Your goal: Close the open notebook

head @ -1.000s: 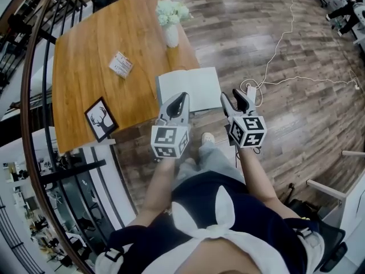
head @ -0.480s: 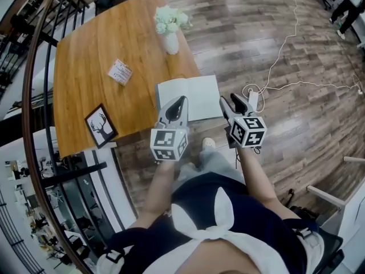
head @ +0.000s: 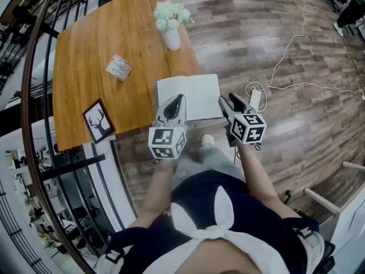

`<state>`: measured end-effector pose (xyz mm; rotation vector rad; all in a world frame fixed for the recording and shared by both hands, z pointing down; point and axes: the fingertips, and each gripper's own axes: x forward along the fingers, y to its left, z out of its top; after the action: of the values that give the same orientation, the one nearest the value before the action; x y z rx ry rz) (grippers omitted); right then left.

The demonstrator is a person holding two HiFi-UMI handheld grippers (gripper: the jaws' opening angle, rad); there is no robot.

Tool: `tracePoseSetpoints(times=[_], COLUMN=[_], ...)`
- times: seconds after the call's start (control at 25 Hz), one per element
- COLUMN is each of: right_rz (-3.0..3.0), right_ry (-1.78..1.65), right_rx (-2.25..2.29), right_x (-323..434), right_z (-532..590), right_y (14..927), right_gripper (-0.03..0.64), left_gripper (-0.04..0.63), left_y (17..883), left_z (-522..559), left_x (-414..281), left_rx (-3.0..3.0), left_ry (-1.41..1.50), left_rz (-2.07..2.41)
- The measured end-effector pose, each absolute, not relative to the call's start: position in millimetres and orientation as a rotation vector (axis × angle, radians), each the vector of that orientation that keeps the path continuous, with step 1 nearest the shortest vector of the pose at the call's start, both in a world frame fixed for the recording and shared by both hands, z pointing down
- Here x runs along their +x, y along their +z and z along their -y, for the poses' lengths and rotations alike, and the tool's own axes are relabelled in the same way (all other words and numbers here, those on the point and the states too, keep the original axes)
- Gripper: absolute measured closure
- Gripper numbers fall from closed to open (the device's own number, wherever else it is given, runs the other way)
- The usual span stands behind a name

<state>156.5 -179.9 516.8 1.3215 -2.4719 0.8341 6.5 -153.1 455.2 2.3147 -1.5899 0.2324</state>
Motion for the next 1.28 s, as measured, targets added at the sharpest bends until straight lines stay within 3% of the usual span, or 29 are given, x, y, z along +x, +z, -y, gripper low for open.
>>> tracePoseSetpoints(times=[1.28], right_rz=[2.301], right_ry=[1.135], right_rx=[1.088], right_x=[154], right_z=[203], right_y=[643], right_gripper=[0.423], left_gripper=[0.572], left_y=[518], left_z=[180], left_x=[-9], left_rx=[2.149], left_ry=[0.273], left_rz=[1.639])
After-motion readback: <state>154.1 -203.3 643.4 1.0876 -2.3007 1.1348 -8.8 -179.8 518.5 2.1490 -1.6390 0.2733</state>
